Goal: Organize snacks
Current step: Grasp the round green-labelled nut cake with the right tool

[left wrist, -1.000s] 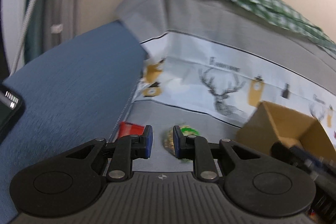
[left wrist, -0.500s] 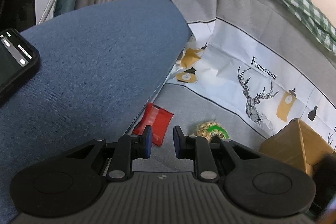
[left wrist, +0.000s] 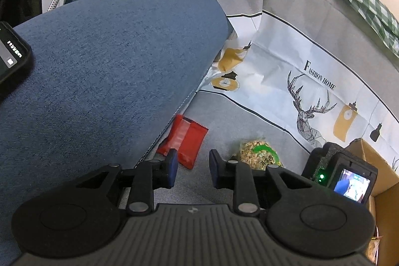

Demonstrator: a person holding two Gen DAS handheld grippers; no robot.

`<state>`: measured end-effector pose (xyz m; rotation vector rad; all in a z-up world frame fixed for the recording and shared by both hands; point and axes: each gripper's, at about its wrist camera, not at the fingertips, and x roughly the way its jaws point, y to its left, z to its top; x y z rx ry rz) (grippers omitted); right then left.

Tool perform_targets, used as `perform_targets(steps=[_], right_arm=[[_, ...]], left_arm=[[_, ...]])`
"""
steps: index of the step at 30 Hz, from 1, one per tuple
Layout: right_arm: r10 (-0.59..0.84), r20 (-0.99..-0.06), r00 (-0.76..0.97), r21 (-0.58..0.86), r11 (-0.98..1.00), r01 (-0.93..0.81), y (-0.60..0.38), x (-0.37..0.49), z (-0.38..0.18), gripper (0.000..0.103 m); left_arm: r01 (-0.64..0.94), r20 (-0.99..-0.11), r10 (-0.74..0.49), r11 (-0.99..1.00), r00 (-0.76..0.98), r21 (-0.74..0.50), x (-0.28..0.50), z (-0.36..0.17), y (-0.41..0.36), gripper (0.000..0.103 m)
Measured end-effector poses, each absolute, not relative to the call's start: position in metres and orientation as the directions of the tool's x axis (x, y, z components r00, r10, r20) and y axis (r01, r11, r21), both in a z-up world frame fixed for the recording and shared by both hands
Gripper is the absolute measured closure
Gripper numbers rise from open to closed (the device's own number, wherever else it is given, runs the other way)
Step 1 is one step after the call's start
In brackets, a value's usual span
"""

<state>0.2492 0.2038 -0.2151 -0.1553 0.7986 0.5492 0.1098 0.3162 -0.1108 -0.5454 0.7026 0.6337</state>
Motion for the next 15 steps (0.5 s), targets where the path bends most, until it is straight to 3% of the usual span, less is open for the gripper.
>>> perform_targets(steps=[5, 15], right_arm=[[0.43, -0.71, 0.558, 0.087, 0.84, -0.536, 0.201, 0.246, -0.213, 0.02], [0.452, -0.678, 0.58, 0.078, 0.828, -0.556, 0.162, 0.223, -0.168, 0.021]], left_arm=[[-0.692, -0.73, 0.341, 0.679, 0.592, -0.244, 0.111, -0.112, 0.318, 0.073], [-0.707, -0.744, 0.343, 0.666, 0.573, -0.237, 0.112, -0.115, 0.323, 0.073]])
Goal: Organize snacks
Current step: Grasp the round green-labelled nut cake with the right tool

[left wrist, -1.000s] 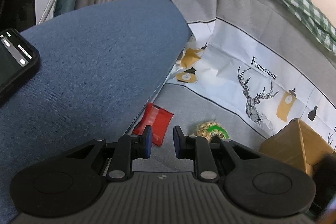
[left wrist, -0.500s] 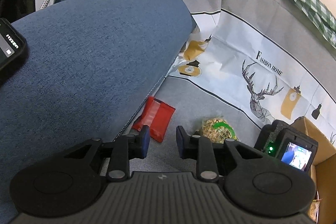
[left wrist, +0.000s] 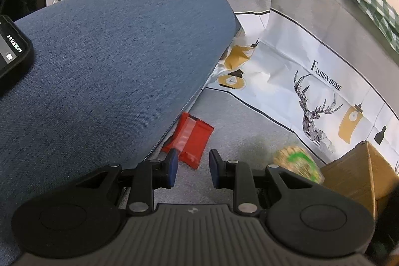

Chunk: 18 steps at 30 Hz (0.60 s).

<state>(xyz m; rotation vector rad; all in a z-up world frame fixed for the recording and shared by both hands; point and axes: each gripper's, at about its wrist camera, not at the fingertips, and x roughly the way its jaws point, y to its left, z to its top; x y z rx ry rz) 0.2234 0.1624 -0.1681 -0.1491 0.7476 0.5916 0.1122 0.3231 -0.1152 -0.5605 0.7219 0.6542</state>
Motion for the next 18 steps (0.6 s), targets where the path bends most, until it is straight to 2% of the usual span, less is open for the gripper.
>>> perform_targets(steps=[6, 10, 16, 18], right_arm=[[0.482, -0.69, 0.54, 0.038, 0.769, -0.638, 0.121, 0.164, -0.154, 0.021], [0.538, -0.658, 0.527, 0.023, 0.714, -0.7, 0.091, 0.117, -0.154, 0.021], [0.577, -0.696, 0.426, 0.059, 0.638, -0.768, 0.065, 0.075, -0.162, 0.021], [0.58, -0.698, 0.419, 0.053, 0.626, -0.778, 0.065, 0.07, -0.161, 0.021]], left_arm=[[-0.693, -0.73, 0.356, 0.688, 0.583, -0.217, 0.11, -0.111, 0.323, 0.073], [-0.655, -0.731, 0.344, 0.733, 0.59, -0.184, 0.111, -0.11, 0.322, 0.072], [-0.596, -0.754, 0.365, 0.802, 0.547, -0.044, 0.125, -0.121, 0.31, 0.069], [-0.586, -0.758, 0.378, 0.811, 0.532, -0.006, 0.13, -0.126, 0.307, 0.064]])
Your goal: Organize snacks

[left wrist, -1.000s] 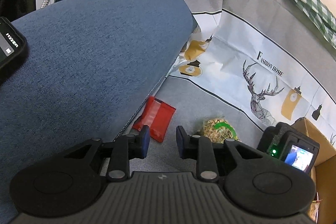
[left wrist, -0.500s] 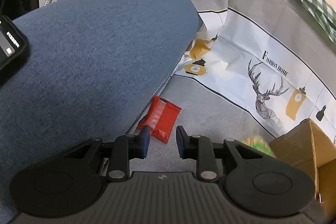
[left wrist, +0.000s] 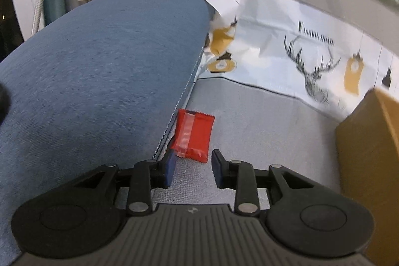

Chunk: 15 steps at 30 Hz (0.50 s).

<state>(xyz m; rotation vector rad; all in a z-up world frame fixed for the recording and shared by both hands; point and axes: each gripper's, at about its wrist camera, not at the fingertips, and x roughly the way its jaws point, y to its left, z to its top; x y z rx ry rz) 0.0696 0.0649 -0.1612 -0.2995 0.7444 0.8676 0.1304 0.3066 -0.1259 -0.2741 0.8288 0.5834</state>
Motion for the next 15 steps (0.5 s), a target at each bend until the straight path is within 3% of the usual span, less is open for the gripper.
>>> perform_targets(steps=[15], right_arm=[[0.53, -0.775, 0.344, 0.091, 0.632, -0.77, 0.077, 0.092, -0.192, 0.02]], left_arm=[[-0.539, -0.787, 0.443, 0.825, 0.43, 0.17, 0.205, -0.178, 0.307, 0.045]])
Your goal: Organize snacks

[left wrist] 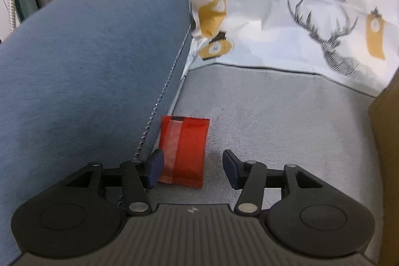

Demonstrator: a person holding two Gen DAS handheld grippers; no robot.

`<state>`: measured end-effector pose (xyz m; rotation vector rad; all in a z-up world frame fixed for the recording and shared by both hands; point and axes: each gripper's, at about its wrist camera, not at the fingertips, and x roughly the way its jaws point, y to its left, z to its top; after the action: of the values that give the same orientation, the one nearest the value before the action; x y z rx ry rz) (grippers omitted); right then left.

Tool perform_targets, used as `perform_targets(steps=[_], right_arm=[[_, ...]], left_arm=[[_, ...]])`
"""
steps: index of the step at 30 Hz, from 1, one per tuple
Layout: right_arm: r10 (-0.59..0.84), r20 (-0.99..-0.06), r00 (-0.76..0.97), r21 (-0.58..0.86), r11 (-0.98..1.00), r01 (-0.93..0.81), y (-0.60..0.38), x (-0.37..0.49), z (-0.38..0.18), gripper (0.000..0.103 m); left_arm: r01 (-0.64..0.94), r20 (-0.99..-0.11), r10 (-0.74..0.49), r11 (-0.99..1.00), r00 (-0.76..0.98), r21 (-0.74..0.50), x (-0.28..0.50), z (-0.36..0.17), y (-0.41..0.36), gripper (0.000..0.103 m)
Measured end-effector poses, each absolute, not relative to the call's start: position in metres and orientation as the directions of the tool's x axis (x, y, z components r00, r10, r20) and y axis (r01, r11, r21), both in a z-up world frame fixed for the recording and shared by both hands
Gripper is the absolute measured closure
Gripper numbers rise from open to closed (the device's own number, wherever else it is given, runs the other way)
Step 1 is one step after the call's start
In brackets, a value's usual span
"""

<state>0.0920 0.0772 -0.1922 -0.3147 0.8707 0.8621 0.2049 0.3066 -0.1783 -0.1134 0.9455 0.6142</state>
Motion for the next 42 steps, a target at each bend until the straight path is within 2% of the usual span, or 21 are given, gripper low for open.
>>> perform_targets(steps=[4, 5, 11, 18, 21, 27, 31, 33, 34, 37, 38, 41, 42], right_arm=[[0.533, -0.781, 0.325, 0.108, 0.628, -0.77, 0.08, 0.096, -0.196, 0.02], [0.533, -0.782, 0.323, 0.108, 0.627, -0.771, 0.079, 0.096, -0.197, 0.02], [0.532, -0.783, 0.321, 0.113, 0.63, -0.768, 0.079, 0.098, -0.199, 0.02], [0.532, -0.779, 0.332, 0.107, 0.634, -0.766, 0.078, 0.095, -0.199, 0.02], [0.532, -0.777, 0.337, 0.106, 0.638, -0.763, 0.079, 0.095, -0.199, 0.02], [0.534, -0.771, 0.347, 0.1, 0.64, -0.762, 0.077, 0.092, -0.199, 0.02], [0.534, -0.769, 0.351, 0.098, 0.641, -0.761, 0.076, 0.09, -0.199, 0.02], [0.537, -0.768, 0.349, 0.1, 0.639, -0.763, 0.075, 0.089, -0.199, 0.02], [0.538, -0.767, 0.349, 0.101, 0.639, -0.763, 0.075, 0.089, -0.199, 0.02], [0.545, -0.764, 0.344, 0.109, 0.635, -0.765, 0.074, 0.09, -0.197, 0.02], [0.548, -0.763, 0.342, 0.112, 0.633, -0.766, 0.073, 0.091, -0.197, 0.02], [0.551, -0.761, 0.342, 0.113, 0.631, -0.767, 0.073, 0.091, -0.196, 0.019], [0.552, -0.759, 0.344, 0.114, 0.634, -0.765, 0.073, 0.092, -0.196, 0.02]], left_arm=[[-0.589, -0.821, 0.399, 0.802, 0.407, 0.098, 0.213, -0.192, 0.327, 0.047], [-0.599, -0.823, 0.39, 0.797, 0.413, 0.077, 0.213, -0.192, 0.331, 0.051], [-0.605, -0.815, 0.381, 0.795, 0.437, 0.047, 0.207, -0.186, 0.335, 0.098], [-0.588, -0.804, 0.359, 0.809, 0.474, 0.015, 0.192, -0.174, 0.333, 0.102], [-0.585, -0.807, 0.318, 0.81, 0.498, -0.042, 0.179, -0.167, 0.334, 0.103], [-0.551, -0.806, 0.136, 0.792, 0.577, -0.261, 0.146, -0.155, 0.335, 0.103], [-0.528, -0.796, 0.081, 0.787, 0.6, -0.318, 0.124, -0.145, 0.33, 0.103], [-0.536, -0.796, 0.107, 0.792, 0.595, -0.294, 0.118, -0.142, 0.328, 0.101], [-0.541, -0.799, 0.132, 0.798, 0.587, -0.265, 0.119, -0.141, 0.327, 0.099], [-0.537, -0.801, 0.176, 0.819, 0.572, -0.203, 0.121, -0.141, 0.322, 0.08], [-0.534, -0.8, 0.188, 0.824, 0.569, -0.187, 0.123, -0.141, 0.321, 0.071], [-0.534, -0.793, 0.221, 0.832, 0.567, -0.15, 0.134, -0.144, 0.321, 0.065], [-0.539, -0.793, 0.229, 0.83, 0.564, -0.144, 0.138, -0.146, 0.321, 0.059]])
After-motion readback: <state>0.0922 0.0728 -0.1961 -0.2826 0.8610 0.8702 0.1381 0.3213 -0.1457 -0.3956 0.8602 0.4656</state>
